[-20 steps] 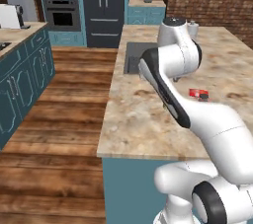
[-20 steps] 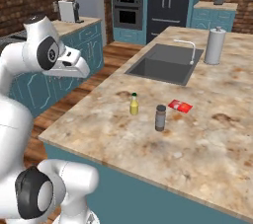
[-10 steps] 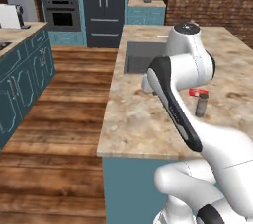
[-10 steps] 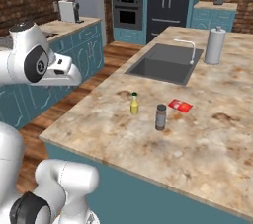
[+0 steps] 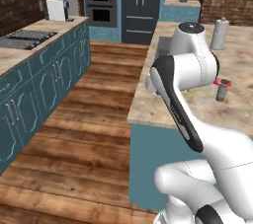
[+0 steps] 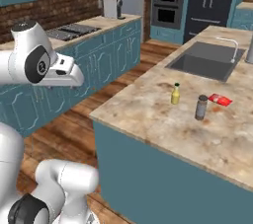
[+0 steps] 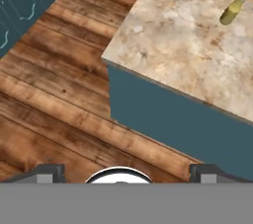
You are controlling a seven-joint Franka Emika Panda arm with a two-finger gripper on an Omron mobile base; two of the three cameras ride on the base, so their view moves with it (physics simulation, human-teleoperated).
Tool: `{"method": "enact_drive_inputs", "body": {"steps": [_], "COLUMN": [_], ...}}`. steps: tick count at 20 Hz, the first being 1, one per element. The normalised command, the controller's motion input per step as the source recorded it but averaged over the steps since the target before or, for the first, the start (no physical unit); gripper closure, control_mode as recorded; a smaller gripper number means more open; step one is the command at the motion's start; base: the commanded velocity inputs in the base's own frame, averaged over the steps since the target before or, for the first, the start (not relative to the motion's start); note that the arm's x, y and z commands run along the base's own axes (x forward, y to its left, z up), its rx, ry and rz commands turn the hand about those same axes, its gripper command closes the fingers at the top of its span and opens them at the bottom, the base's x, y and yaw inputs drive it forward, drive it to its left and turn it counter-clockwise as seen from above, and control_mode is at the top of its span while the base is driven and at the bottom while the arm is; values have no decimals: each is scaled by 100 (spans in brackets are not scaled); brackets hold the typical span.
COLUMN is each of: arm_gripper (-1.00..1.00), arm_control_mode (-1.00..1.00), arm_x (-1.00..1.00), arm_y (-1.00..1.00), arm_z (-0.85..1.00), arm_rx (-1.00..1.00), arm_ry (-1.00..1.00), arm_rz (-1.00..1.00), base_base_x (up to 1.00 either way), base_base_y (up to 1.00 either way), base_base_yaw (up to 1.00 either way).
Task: Move the mustard and shaker from the cabinet to the dining counter.
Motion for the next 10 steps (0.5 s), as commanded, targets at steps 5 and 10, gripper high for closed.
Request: {"method": "enact_drive_inputs", "body": {"steps": [5,10], "arm_gripper": [-100,-100], "arm_control_mode": [100,100], "arm_x": [0,0], "arm_y": [0,0], "arm_z": [0,0], "arm_rx": [0,0], "arm_ry": [0,0], "arm_rz": [0,0], "base_base_x": [5,0], "base_base_y": [27,10], "base_base_yaw": [91,95]}}
